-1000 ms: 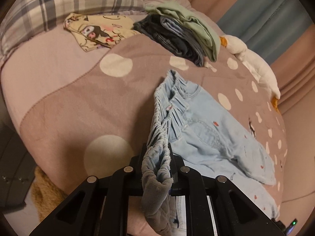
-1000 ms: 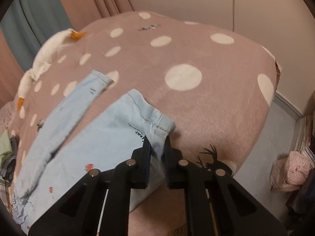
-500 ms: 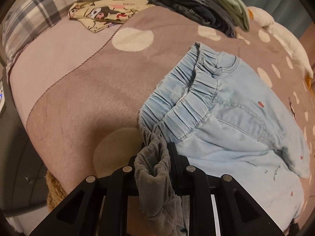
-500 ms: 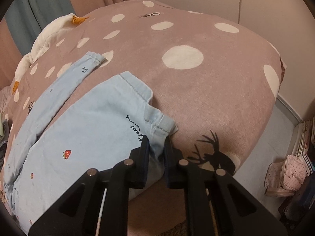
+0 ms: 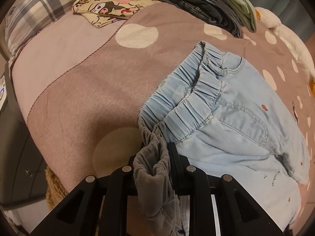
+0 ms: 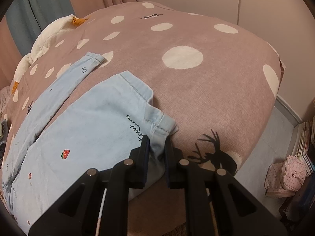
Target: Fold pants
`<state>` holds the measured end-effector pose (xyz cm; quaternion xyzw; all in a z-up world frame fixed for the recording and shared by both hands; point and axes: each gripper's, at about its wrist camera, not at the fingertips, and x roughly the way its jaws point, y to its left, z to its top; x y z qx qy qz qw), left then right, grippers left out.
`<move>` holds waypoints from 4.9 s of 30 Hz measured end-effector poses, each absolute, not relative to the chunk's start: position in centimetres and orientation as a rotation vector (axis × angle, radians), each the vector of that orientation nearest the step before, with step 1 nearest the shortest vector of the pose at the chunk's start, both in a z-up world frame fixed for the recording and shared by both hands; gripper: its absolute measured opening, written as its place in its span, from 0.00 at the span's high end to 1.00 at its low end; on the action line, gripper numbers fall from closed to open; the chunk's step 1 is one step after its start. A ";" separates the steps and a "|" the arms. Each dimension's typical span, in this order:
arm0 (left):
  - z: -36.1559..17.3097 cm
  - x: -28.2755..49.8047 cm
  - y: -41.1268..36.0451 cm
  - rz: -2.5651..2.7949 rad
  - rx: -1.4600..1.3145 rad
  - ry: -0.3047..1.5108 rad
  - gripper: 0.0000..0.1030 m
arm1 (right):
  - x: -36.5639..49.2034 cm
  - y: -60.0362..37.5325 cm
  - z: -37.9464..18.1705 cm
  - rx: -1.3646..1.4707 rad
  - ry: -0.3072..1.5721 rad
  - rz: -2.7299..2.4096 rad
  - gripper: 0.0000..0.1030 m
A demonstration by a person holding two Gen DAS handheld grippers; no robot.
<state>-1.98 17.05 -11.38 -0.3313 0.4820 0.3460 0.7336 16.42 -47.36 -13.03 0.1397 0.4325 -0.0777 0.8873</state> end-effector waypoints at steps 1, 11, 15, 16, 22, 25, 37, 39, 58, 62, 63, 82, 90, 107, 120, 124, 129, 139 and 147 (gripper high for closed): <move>-11.4 -2.0 17.1 0.760 -0.726 1.060 0.77 | 16.4 -47.4 -13.0 0.293 0.898 -0.160 0.87; -11.3 -2.0 17.2 0.761 -0.722 1.061 0.77 | 16.4 -47.4 -13.0 0.293 0.895 -0.160 0.87; -11.4 -2.0 17.1 0.762 -0.720 1.061 0.77 | 16.3 -47.3 -13.0 0.295 0.895 -0.162 0.87; -11.4 -2.0 17.1 0.762 -0.719 1.061 0.77 | 16.3 -47.3 -13.0 0.295 0.894 -0.162 0.87; -11.4 -1.8 17.0 0.769 -0.704 1.065 0.77 | 16.3 -47.4 -13.0 0.294 0.895 -0.162 0.87; -11.4 -1.7 17.0 0.770 -0.697 1.064 0.77 | 16.4 -47.3 -13.0 0.294 0.895 -0.162 0.87; -11.4 -1.9 17.1 0.759 -0.705 1.054 0.77 | 16.4 -47.4 -13.1 0.293 0.893 -0.162 0.86; -11.4 -1.9 17.1 0.758 -0.709 1.054 0.77 | 16.4 -47.4 -13.1 0.292 0.895 -0.163 0.86; -11.4 -2.3 17.3 0.733 -0.733 1.035 0.77 | 16.6 -47.0 -13.2 0.268 0.904 -0.178 0.86; -11.5 -2.8 17.5 0.710 -0.747 1.021 0.77 | 16.8 -46.8 -13.0 0.256 0.912 -0.190 0.86; -11.5 -2.9 17.5 0.703 -0.750 1.017 0.77 | 16.8 -46.7 -13.0 0.254 0.914 -0.195 0.86; -11.8 -4.5 17.7 0.631 -0.796 0.901 0.77 | 17.2 -45.8 -12.8 0.217 0.941 -0.259 0.85; -10.4 -5.2 17.6 0.642 -0.806 0.869 0.80 | 17.2 -46.2 -11.9 0.232 0.947 -0.244 0.88; -8.3 -6.4 17.7 0.591 -0.758 0.881 0.80 | 17.0 -47.0 -10.3 0.267 0.880 -0.228 0.90; -11.1 -5.7 17.9 0.623 -0.774 0.944 0.77 | 17.5 -47.0 -12.5 0.240 0.936 -0.254 0.89; -9.8 -5.7 17.0 0.679 -0.671 0.981 0.52 | 17.6 -46.8 -12.3 0.208 0.936 -0.250 0.86; -6.0 -6.1 16.1 0.652 -0.640 0.878 0.29 | 17.1 -46.5 -11.6 0.173 0.938 -0.264 0.68; -3.8 -0.5 11.2 0.366 -0.660 0.800 0.08 | 17.5 -39.1 -3.2 0.145 0.797 0.001 0.16; -6.5 1.8 8.3 0.362 -0.618 0.889 0.08 | 26.2 -26.3 -2.3 0.199 0.917 0.335 0.16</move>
